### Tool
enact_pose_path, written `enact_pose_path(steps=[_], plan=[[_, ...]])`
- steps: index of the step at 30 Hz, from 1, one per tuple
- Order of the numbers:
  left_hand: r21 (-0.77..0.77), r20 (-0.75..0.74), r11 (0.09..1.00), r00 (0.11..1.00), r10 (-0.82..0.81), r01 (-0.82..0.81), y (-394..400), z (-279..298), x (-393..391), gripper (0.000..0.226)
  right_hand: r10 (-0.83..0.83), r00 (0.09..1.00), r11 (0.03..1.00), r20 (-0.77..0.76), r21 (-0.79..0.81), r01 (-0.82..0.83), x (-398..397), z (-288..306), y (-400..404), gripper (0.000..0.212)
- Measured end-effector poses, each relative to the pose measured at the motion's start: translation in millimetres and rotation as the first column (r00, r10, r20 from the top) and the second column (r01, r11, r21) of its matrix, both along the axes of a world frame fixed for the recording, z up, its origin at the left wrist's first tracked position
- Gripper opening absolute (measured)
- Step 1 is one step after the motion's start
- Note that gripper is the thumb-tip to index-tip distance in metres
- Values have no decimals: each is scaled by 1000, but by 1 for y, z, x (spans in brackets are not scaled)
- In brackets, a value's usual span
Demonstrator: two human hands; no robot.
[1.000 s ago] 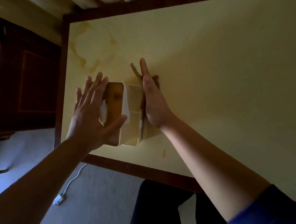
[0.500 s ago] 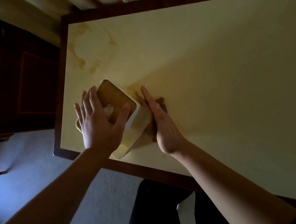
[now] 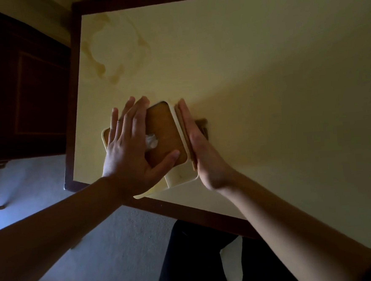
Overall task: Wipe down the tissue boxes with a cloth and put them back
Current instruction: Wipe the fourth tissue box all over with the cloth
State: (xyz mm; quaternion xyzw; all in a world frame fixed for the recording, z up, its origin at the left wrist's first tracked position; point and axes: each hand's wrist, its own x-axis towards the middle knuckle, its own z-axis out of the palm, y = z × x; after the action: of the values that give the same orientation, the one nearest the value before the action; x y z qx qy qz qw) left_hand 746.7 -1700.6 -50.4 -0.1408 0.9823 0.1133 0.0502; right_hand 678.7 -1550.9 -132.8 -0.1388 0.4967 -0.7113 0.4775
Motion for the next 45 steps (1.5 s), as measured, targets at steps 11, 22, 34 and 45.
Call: enact_pose_path(steps=[11,22,34,45], plan=[[9,1,1000,1000,-15,15,0,0,2,110,-61,973,998,-223,-9,61,-16,2,-18,90],[-3,20,989,989,-147,147,-3,0,7,113,-89,983,996,-163,-48,82,63,11,39,92],[6,25,990,989,-144,144,-4,1,7,112,-97,973,987,-211,108,121,-19,9,-26,84],[1,17,989,989,-148,148,-2,1,8,110,-128,970,991,-206,-2,130,59,8,35,99]])
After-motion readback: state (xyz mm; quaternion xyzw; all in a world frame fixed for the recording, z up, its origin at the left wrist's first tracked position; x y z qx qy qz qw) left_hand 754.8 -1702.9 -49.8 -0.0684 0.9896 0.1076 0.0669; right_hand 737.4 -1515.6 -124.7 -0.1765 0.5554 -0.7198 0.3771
